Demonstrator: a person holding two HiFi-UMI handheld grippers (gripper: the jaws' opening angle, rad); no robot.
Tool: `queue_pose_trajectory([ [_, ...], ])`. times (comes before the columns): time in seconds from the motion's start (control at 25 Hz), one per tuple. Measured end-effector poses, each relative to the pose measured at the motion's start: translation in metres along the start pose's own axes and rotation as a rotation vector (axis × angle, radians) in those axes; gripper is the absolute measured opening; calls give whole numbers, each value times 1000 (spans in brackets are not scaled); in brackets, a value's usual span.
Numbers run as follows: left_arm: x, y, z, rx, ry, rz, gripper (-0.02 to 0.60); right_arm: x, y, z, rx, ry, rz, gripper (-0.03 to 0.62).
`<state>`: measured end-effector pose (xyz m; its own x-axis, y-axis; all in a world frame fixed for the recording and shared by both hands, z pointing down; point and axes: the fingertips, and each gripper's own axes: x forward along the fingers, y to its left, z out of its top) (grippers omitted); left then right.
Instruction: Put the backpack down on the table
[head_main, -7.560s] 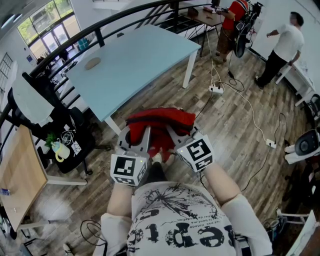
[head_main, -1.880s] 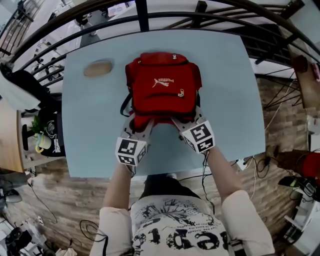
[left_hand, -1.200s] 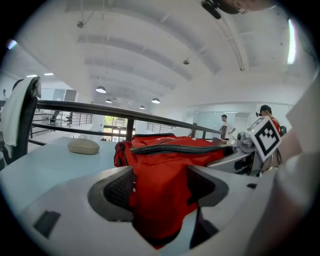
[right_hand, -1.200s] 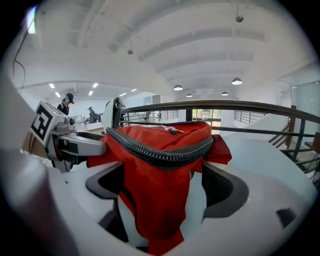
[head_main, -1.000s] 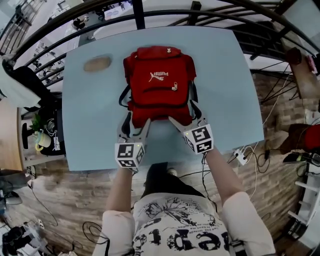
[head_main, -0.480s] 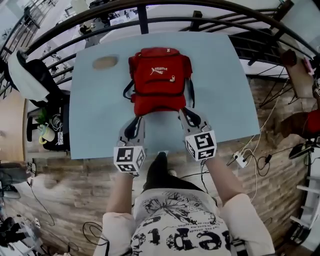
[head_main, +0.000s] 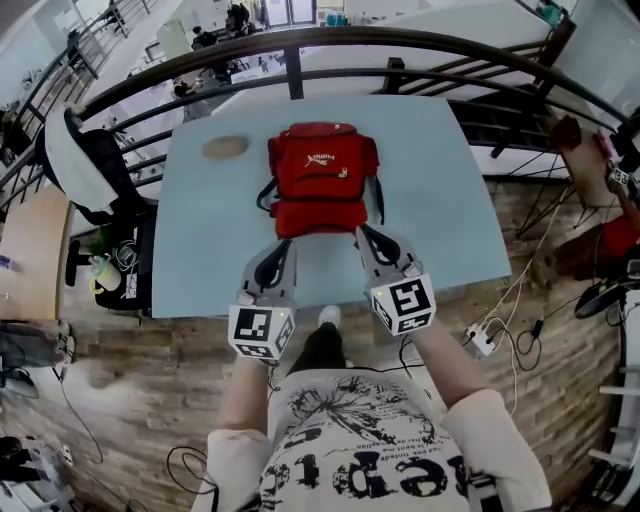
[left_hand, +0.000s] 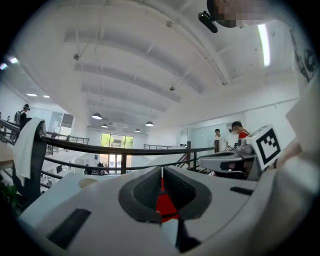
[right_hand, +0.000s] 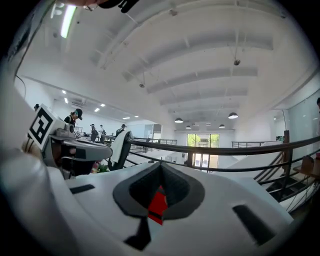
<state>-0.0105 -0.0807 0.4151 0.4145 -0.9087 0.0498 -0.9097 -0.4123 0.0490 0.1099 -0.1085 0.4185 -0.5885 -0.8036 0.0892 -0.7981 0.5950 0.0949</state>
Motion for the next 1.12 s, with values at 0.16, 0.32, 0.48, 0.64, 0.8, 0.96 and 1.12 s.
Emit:
queue_pose_trajectory([
  [0.16, -9, -9, 19, 27, -12, -2, 17, -11, 9, 21, -9, -43, 16, -8],
  [0.32, -19, -18, 31, 48, -35, -41, 17, -19, 12, 35, -10, -68, 9, -8],
  [0.48, -23, -23, 39, 70, -51, -46, 17, -23, 14, 38, -20, -72, 0, -8],
  [0.64, -31, -22, 41, 70, -53, -20, 17, -27, 21, 34, -30, -62, -9, -9],
  [0.8, -34, -21, 42, 97, -53, 11, 17, -33, 24, 32, -19, -65, -8, -9],
  [0.96, -36, -26, 44, 66, -53, 10, 17, -38, 24, 29, 3, -79, 3, -9],
  [1.12, -38, -29, 45, 70, -53, 7, 17, -42, 24, 26, 9, -73, -3, -9],
])
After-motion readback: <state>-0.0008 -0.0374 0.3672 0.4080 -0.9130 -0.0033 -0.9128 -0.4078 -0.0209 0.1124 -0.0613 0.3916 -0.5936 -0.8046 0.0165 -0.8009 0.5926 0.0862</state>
